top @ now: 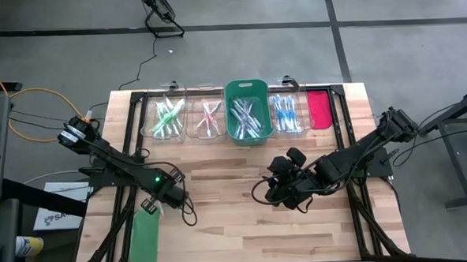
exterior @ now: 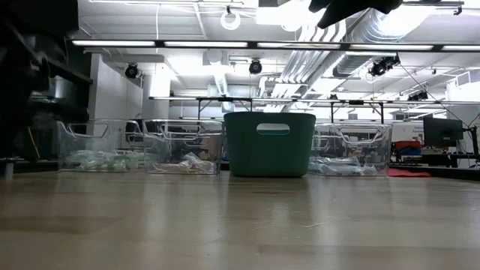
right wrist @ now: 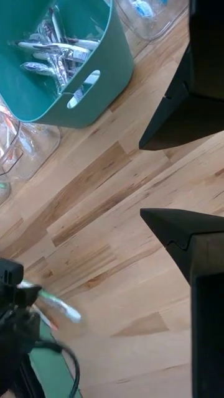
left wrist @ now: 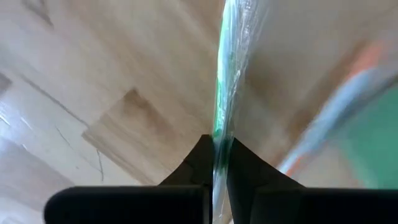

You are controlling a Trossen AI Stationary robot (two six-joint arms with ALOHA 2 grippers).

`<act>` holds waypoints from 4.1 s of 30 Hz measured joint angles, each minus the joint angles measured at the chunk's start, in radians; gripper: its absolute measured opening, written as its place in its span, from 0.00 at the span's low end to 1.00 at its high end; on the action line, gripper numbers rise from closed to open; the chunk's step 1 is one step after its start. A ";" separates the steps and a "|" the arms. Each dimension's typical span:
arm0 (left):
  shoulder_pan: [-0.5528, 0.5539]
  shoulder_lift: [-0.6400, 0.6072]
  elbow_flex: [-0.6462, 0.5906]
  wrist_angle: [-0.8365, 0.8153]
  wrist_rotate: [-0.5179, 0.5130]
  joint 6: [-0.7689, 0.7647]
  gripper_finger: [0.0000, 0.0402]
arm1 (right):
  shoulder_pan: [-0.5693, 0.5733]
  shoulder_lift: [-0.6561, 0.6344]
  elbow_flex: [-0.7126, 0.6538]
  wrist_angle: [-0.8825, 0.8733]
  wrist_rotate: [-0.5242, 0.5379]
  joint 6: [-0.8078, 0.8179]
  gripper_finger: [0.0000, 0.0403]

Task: Pick & Place Toothbrushes
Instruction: Put the green toothbrush into the left transparent bin, then put the orange toothbrush into the middle transparent bin

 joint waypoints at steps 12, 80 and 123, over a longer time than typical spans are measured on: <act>0.091 -0.281 0.051 -0.033 -0.225 -0.158 0.03 | 0.000 0.000 0.000 0.000 -0.001 0.000 0.39; 1.163 -0.499 0.051 0.129 -0.367 -0.119 0.44 | 0.023 0.000 -0.017 0.002 0.183 -0.102 0.39; 0.649 -0.852 -0.049 -0.083 0.336 0.047 0.45 | -0.159 -0.327 -0.805 1.222 -0.162 -0.584 0.39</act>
